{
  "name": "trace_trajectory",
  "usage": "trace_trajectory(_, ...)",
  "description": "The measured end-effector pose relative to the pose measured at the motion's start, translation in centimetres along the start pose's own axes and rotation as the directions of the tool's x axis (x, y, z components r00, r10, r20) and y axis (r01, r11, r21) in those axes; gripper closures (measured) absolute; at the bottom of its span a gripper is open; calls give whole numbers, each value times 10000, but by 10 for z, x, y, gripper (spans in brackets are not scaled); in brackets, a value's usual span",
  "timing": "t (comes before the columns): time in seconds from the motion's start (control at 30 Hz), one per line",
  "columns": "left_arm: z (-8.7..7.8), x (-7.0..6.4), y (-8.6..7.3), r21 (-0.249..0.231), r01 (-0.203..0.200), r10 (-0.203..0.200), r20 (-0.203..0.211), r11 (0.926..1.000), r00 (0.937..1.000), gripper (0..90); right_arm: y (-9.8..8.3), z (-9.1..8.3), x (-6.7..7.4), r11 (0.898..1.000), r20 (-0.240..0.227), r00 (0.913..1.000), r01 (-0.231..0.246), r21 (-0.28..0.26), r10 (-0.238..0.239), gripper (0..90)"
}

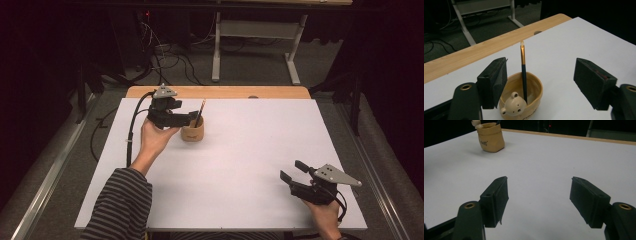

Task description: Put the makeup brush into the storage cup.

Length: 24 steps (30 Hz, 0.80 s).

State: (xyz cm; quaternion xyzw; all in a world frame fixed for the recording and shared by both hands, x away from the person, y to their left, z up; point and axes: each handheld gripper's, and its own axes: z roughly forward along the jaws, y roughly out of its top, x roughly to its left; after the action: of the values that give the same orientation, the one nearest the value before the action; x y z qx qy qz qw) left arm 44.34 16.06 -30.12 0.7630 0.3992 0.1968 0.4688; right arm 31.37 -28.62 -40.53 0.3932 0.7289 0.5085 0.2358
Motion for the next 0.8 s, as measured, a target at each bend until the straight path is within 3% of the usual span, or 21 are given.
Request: trace_trajectory(0.8, -21, 1, -7, -75, 29, -28, 72, 10000, 10000, 265, 0, -1, -2, 10000, 59, 10000, 30, -49, -30, 330)
